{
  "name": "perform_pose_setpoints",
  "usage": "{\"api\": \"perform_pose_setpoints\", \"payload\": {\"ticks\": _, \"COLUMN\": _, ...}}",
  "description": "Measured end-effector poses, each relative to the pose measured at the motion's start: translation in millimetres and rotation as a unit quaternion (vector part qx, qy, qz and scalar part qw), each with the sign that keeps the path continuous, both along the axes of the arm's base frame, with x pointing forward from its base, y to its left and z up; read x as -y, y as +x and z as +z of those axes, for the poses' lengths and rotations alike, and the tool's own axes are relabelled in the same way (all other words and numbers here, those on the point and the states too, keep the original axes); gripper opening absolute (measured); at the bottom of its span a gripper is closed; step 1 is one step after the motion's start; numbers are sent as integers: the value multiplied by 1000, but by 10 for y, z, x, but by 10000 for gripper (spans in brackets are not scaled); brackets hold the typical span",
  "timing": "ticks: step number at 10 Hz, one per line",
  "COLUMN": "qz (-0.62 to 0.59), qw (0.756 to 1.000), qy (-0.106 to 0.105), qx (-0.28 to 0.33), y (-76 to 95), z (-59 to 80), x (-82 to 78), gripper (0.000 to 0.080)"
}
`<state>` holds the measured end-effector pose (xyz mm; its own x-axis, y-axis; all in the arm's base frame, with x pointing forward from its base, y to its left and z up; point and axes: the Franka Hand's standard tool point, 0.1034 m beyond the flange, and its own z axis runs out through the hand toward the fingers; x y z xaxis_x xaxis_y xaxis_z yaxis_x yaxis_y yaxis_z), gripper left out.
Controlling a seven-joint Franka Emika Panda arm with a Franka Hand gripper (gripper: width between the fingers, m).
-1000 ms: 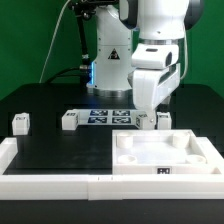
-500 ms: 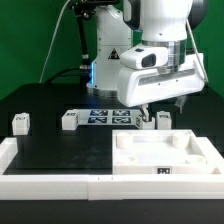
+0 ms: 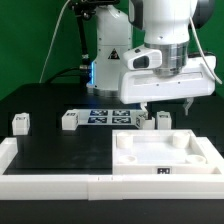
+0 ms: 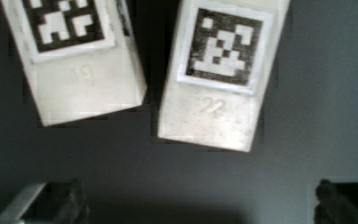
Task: Assemble one leg
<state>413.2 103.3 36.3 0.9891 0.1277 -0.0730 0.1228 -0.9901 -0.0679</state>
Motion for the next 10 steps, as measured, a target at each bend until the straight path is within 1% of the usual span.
{"api": "perform_pose_setpoints", "payload": {"ticks": 1, "qz": 2, "qw": 1000, "qy": -3, "qx": -27, "y": -48, "z": -3, "x": 1, "gripper": 649}}
{"api": "perform_pose_setpoints", "payload": {"ticks": 2, "qz": 5, "qw": 997, "qy": -9, "qx": -82, "y": -111, "z": 10, "x": -3, "gripper": 649}}
{"api": "perform_pose_setpoints", "payload": {"ticks": 3, "qz": 8, "qw": 992, "qy": -13, "qx": -129, "y": -127, "z": 13, "x": -27, "gripper": 649}}
{"api": "perform_pose_setpoints", "payload": {"ticks": 4, "qz": 13, "qw": 979, "qy": -18, "qx": -202, "y": -180, "z": 28, "x": -47, "gripper": 649}}
{"api": "perform_pose_setpoints", "payload": {"ticks": 5, "qz": 11, "qw": 968, "qy": -22, "qx": -250, "y": -165, "z": 26, "x": -74, "gripper": 649}}
{"api": "perform_pose_setpoints", "payload": {"ticks": 7, "qz": 14, "qw": 937, "qy": -30, "qx": -348, "y": -234, "z": 33, "x": -87, "gripper": 649}}
{"api": "perform_pose_setpoints", "payload": {"ticks": 8, "qz": 16, "qw": 924, "qy": -31, "qx": -380, "y": -228, "z": -13, "x": -92, "gripper": 649}}
{"api": "perform_pose_setpoints", "payload": {"ticks": 9, "qz": 20, "qw": 902, "qy": -35, "qx": -430, "y": -322, "z": 3, "x": -78, "gripper": 649}}
{"api": "perform_pose_setpoints", "payload": {"ticks": 10, "qz": 26, "qw": 875, "qy": -37, "qx": -483, "y": -347, "z": -3, "x": -85, "gripper": 649}}
